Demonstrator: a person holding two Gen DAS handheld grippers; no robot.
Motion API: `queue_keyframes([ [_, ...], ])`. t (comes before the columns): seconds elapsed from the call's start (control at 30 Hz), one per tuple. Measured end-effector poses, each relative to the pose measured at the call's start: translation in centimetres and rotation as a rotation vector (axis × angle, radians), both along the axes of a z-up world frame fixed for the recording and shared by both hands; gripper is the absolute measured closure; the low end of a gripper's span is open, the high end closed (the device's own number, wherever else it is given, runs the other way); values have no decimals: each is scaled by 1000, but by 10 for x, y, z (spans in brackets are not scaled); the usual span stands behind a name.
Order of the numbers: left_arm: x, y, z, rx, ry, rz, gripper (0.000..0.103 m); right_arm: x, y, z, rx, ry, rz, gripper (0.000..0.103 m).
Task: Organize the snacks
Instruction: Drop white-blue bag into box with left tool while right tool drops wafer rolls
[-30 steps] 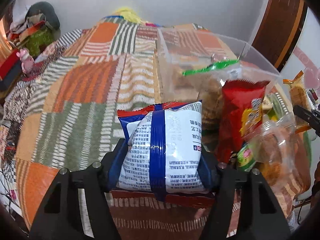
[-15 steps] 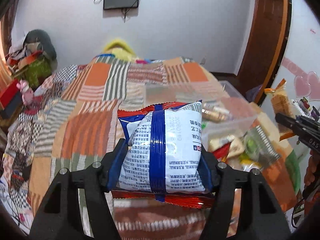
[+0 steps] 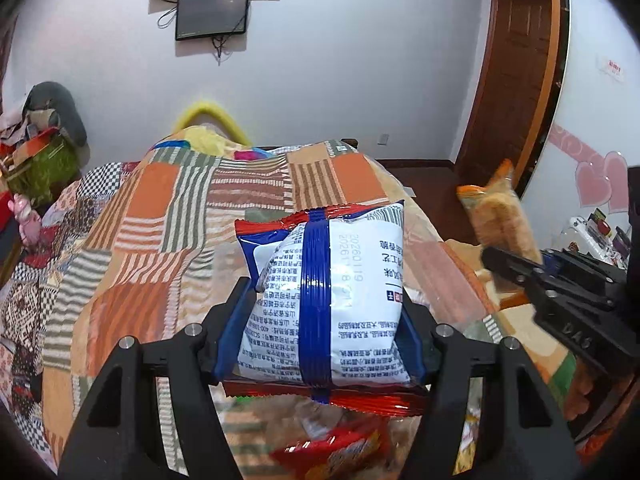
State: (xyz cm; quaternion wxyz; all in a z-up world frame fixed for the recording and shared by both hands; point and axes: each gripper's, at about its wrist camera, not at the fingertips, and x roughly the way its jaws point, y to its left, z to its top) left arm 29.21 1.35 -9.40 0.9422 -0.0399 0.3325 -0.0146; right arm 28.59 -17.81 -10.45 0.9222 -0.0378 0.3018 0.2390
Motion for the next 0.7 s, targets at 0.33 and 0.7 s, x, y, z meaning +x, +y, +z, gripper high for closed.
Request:
queue_keyframes([
  [0.33,55,-18,-25,1,101,-7,38,28,13,-20,-39,71,-8,82],
  [0.7,72,-18,-45,14,157,-12,35,37,19,-39,-108,120,16,82],
])
